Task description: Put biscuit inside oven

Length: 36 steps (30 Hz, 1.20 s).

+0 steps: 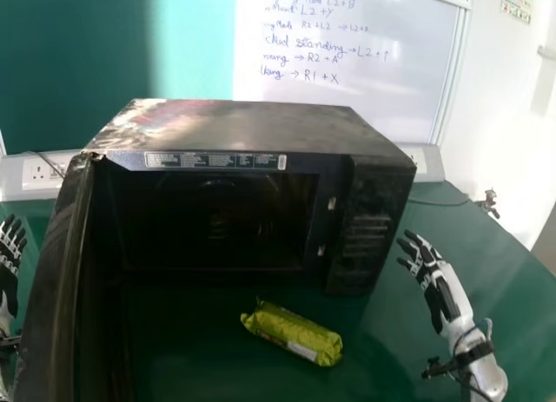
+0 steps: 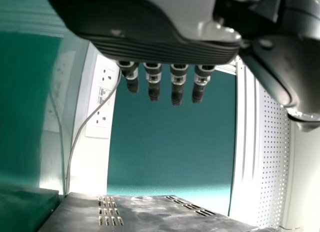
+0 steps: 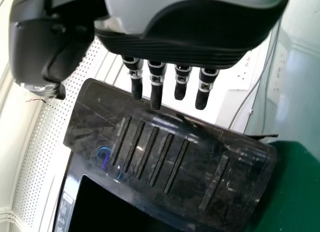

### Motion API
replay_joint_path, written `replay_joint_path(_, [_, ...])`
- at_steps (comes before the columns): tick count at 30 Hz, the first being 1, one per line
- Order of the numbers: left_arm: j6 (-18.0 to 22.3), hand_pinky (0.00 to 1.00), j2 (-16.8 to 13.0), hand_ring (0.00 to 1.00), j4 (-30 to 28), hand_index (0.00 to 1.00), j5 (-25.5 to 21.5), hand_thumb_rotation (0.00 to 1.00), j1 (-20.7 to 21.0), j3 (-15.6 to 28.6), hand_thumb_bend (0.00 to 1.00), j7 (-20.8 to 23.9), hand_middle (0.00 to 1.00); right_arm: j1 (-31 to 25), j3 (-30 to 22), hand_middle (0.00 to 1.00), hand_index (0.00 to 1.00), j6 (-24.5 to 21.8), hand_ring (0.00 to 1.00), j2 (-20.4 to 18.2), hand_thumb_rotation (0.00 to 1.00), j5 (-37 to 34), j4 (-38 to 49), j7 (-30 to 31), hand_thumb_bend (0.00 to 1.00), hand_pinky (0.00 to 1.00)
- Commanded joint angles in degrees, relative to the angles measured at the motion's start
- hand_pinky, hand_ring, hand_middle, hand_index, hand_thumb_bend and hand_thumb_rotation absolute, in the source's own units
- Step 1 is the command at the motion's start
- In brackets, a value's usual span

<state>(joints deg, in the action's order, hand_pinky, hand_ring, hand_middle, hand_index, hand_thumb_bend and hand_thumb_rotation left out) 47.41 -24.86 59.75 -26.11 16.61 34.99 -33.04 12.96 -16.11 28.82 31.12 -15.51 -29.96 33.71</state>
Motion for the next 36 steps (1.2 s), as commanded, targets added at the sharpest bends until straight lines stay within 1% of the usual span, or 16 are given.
replay_joint_path(1, [0.24, 0.77, 2.15, 0.8, 2.09, 0.83, -1.18, 0.69, -1.81, 0.64, 0.8, -0.12, 0.79, -0.51, -0.67, 0.94, 0.99, -1.53, 0.94, 0.35, 0.15, -1.28, 1.49, 0.76, 0.76, 0.95])
replay_joint_path(4, [0.36, 0.77, 2.22, 0.8, 2.07, 0.82, -1.09, 0.69, -1.84, 0.72, 0.8, -0.06, 0.79, -0.83, -0.77, 0.94, 0.99, -3.02, 0.94, 0.56, 0.13, -2.16, 2.84, 2.0, 0.76, 0.96])
replay_joint_path(10, [0.46, 0.77, 2.0, 0.8, 2.03, 0.83, -0.99, 0.71, -1.98, 0.71, 0.79, -0.59, 0.79, -2.23, -0.26, 0.94, 0.98, -6.04, 0.94, 1.48, 0.13, -1.05, 7.53, 2.51, 0.81, 0.96])
replay_joint_path(13, [0.16, 0.77, 2.06, 0.8, 2.11, 0.82, -1.31, 0.7, -1.87, 0.98, 0.78, -0.74, 0.79, -2.93, 0.2, 0.94, 0.97, -8.26, 0.94, 2.13, 0.14, -0.94, 10.17, 3.19, 0.83, 0.97])
replay_joint_path(15, [0.13, 0.76, 2.07, 0.79, 2.11, 0.82, -1.34, 0.69, -1.82, 1.05, 0.78, -0.75, 0.78, -3.41, 0.44, 0.94, 0.97, -10.04, 0.95, 2.47, 0.12, -1.05, 12.3, 3.62, 0.84, 0.99])
replay_joint_path(17, [0.09, 0.76, 2.09, 0.79, 2.02, 0.82, -1.27, 0.69, -1.85, 1.03, 0.77, -0.68, 0.78, -3.77, 0.71, 0.94, 0.96, -11.05, 0.94, 2.8, 0.1, -1.03, 14.43, 4.16, 0.85, 0.98])
replay_joint_path(19, [0.17, 0.76, 2.02, 0.79, 1.95, 0.82, -1.08, 0.69, -2.0, 0.92, 0.78, -0.69, 0.78, -3.79, 1.12, 0.94, 0.95, -11.56, 0.94, 3.29, 0.1, -0.76, 15.92, 5.06, 0.85, 0.97])
replay_joint_path(23, [0.46, 0.76, 1.96, 0.8, 2.2, 0.82, -0.97, 0.7, -1.93, 0.98, 0.79, -0.43, 0.79, -3.81, 2.11, 0.92, 0.89, -11.53, 0.91, 4.57, 0.15, 1.71, 18.91, 5.52, 0.89, 0.9])
replay_joint_path(29, [0.56, 0.76, 2.16, 0.79, 1.82, 0.82, -1.08, 0.71, -2.05, 0.99, 0.79, -0.39, 0.78, -3.77, 3.77, 0.9, 0.87, -13.0, 0.9, 6.7, 0.18, 5.34, 24.0, 5.51, 0.89, 0.87])
replay_joint_path(33, [0.57, 0.76, 2.2, 0.79, 1.79, 0.82, -1.15, 0.7, -2.07, 1.07, 0.79, -0.32, 0.78, -2.3, 4.77, 0.89, 0.86, -12.5, 0.9, 7.57, 0.2, 6.35, 23.91, 6.69, 0.88, 0.85])
replay_joint_path(36, [0.28, 0.76, 2.1, 0.79, 1.81, 0.82, -1.3, 0.7, -2.01, 1.13, 0.79, -0.53, 0.78, -1.38, 5.45, 0.89, 0.86, -12.48, 0.89, 8.04, 0.22, 7.05, 23.85, 6.99, 0.91, 0.84])
